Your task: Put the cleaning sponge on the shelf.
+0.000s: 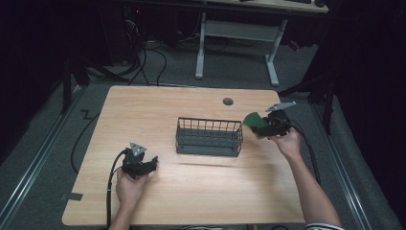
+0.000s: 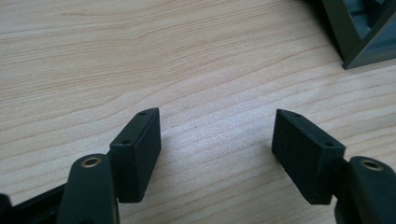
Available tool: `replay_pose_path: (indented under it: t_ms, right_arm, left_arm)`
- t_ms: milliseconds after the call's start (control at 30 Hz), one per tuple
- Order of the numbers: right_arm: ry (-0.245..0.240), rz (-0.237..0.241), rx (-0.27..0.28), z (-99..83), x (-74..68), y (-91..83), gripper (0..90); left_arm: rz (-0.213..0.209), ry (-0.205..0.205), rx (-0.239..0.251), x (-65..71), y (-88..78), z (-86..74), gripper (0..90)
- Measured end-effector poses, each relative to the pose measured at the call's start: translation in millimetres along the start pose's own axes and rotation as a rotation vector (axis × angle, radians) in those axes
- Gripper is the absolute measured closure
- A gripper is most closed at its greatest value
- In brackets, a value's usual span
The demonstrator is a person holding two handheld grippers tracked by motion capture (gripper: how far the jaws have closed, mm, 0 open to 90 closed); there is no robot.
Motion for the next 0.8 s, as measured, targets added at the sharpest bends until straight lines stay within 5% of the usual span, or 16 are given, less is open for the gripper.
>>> replay_pose_path:
  t_ms: [400,800]
  right_arm:
    - [-0.114,0.015,0.079,19.7,-20.7,-45.3,29.3]
    - [-0.198,0.081,0.103,47.2,-45.9,-44.2,29.3]
  left_arm:
    - [-0.001,0.004,0.000,0.6,0.1,-0.1,33.7]
    - [0.000,0.004,0.001,0.8,0.0,-0.2,33.9]
Point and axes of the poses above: each handheld gripper's, and its own axes: y roughly forward along the jaws, z roughly out of its top, x roughly to its right, the point moved 7 cm from there along y, roughly forward along the jaws, and after that the axes turned 10 degrees about -y, right-handed, at the moved point
